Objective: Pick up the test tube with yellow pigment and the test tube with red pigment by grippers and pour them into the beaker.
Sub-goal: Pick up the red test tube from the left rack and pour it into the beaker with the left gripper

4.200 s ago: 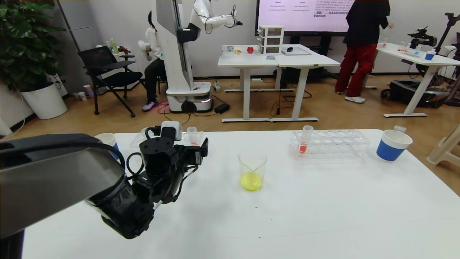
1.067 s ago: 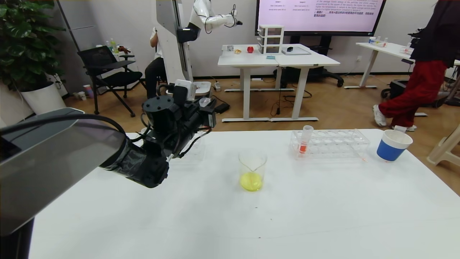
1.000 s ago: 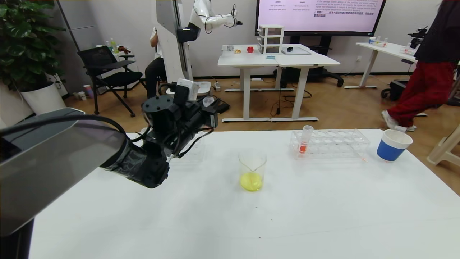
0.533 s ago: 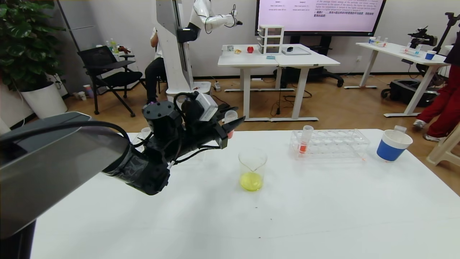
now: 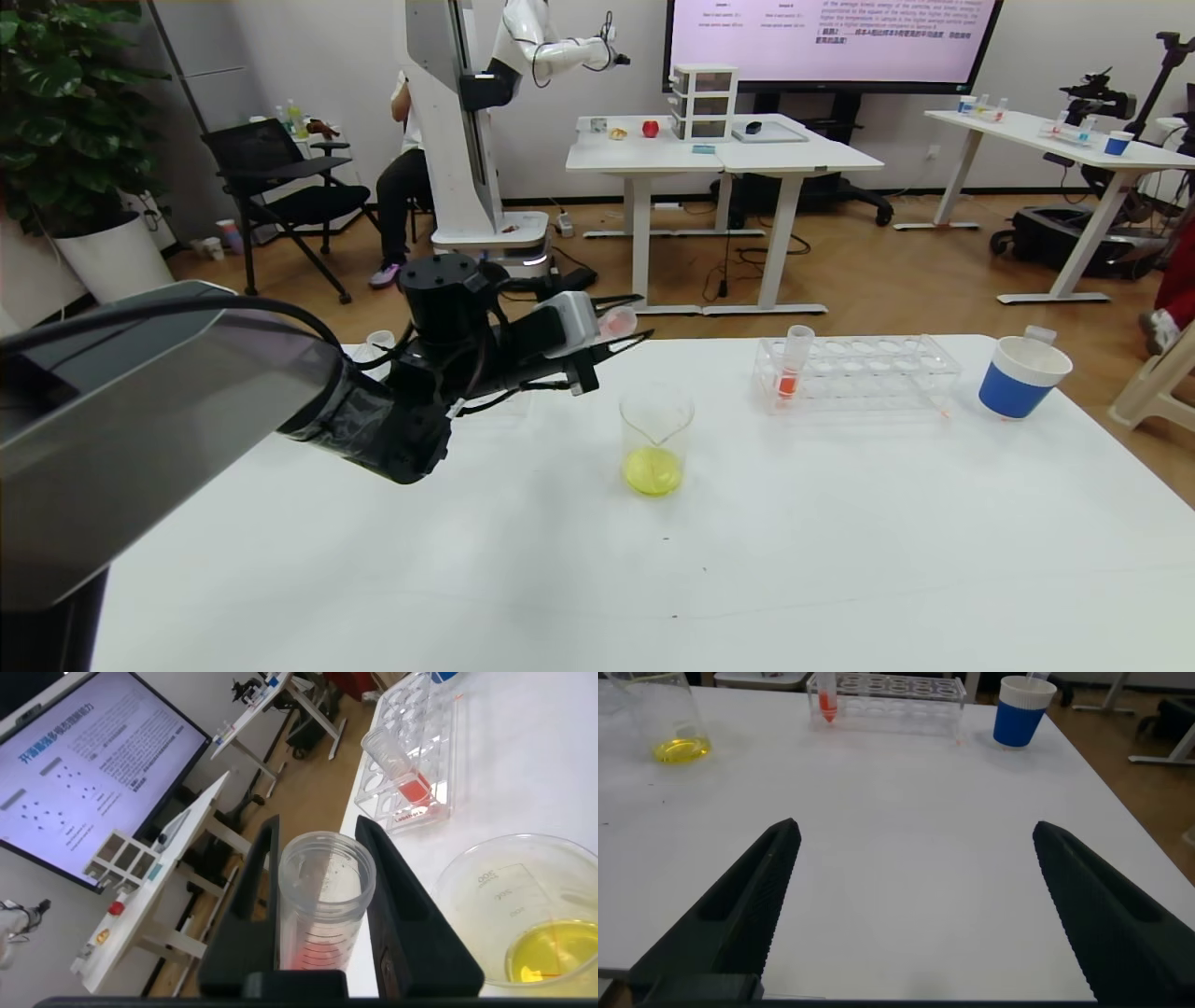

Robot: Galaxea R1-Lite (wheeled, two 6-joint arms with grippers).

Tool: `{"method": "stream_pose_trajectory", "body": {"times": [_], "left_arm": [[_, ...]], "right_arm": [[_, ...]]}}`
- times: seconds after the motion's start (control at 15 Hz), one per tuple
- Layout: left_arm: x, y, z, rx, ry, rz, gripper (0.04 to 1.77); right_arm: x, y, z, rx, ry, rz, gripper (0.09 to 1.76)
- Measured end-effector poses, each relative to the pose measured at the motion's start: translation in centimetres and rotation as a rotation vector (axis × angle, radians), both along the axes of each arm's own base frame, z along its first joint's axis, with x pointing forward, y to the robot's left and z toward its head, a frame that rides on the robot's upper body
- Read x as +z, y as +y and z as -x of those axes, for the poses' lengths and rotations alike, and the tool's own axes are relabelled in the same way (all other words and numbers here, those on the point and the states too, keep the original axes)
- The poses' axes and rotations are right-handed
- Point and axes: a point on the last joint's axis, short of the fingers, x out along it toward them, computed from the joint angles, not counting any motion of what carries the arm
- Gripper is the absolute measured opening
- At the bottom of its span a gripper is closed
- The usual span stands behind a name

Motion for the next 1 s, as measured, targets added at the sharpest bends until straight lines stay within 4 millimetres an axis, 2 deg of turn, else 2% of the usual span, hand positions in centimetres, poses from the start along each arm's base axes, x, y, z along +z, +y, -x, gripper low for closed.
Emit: {"method": "stream_pose_trajectory", "body": {"times": [0.47, 1.0], "left_arm": [[1.4, -1.4, 0.0, -0.068, -0.273, -0.123, 0.54], [-0.6, -2.3, -0.3, -0.120, -0.447, -0.217, 0.54]], "right_arm": [[0.0, 0.0, 0.0, 0.000, 0.000, 0.000, 1.74], [0.0, 0.0, 0.0, 0.000, 0.000, 0.000, 1.74]]}}
